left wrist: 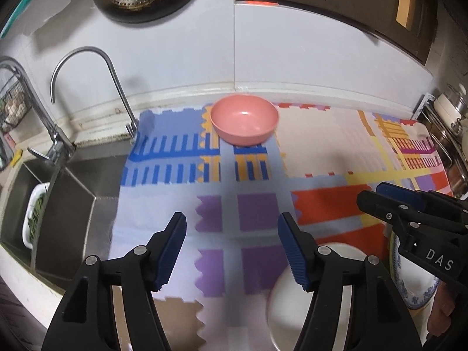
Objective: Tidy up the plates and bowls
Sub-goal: 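Move both grippers toward the pink bowl by the wall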
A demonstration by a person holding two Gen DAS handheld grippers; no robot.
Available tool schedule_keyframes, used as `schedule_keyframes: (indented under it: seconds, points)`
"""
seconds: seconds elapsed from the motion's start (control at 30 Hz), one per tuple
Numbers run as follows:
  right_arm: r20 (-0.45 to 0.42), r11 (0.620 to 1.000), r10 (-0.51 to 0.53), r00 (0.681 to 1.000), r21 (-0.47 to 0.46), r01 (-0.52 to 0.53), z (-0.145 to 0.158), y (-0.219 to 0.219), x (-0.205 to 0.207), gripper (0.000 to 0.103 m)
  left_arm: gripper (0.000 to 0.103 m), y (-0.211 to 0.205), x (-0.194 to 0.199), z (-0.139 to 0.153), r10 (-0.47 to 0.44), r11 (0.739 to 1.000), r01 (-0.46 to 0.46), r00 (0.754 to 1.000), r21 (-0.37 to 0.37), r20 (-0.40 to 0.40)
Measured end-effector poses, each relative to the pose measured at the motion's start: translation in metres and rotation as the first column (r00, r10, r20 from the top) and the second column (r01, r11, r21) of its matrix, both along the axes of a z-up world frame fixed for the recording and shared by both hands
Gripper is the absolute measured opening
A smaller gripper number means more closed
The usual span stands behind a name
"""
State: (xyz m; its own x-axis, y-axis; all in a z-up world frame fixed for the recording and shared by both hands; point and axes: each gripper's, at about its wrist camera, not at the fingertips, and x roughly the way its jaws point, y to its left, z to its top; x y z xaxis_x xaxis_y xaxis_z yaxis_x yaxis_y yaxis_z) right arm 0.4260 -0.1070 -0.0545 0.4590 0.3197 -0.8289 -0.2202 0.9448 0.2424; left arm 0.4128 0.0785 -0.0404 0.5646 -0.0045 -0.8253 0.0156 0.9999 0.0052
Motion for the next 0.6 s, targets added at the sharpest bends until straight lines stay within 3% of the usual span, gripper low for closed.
schedule_keyframes:
  seconds: [0.6]
  points:
    - [0.027, 1.0, 0.001, 1.0, -0.03, -0.001, 0.004, 0.032, 0.076, 0.037, 0.064, 0.031, 0.07, 0.002, -0.023, 0.999, 0.023, 1.0, 0.028, 0.007]
